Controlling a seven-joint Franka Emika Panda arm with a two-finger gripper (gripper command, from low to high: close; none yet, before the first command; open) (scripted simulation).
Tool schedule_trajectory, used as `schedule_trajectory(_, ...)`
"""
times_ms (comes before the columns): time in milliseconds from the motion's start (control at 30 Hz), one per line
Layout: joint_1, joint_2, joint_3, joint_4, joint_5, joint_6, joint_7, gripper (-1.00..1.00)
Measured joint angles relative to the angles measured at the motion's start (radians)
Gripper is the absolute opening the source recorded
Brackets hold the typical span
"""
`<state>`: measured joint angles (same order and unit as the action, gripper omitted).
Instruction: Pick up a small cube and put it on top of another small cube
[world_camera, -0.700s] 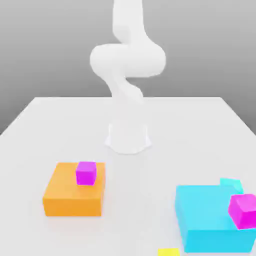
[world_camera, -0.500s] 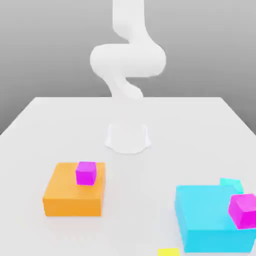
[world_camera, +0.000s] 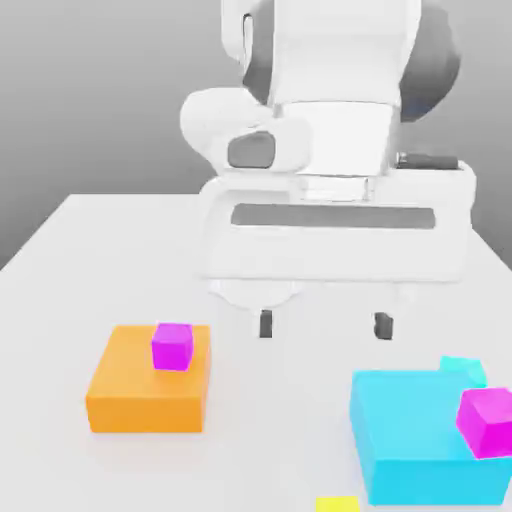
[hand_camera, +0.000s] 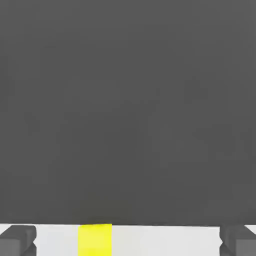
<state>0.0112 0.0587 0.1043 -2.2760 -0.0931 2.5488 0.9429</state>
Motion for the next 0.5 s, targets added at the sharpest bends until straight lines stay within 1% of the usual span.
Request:
schedule_trajectory(267, 0.028, 0.288, 0.010, 0.007, 0.000, 0.086, 0.026, 0.00)
schedule_trajectory(400, 0.048, 0.432, -0.010, 0.034, -0.018, 0.182, 0.042, 0.00)
schedule_trajectory(433, 0.053, 0.465, -0.016, 0.041, -0.023, 0.207, 0.046, -1.00)
schedule_trajectory(500, 0.053, 0.465, -0.016, 0.041, -0.023, 0.207, 0.046, -1.00)
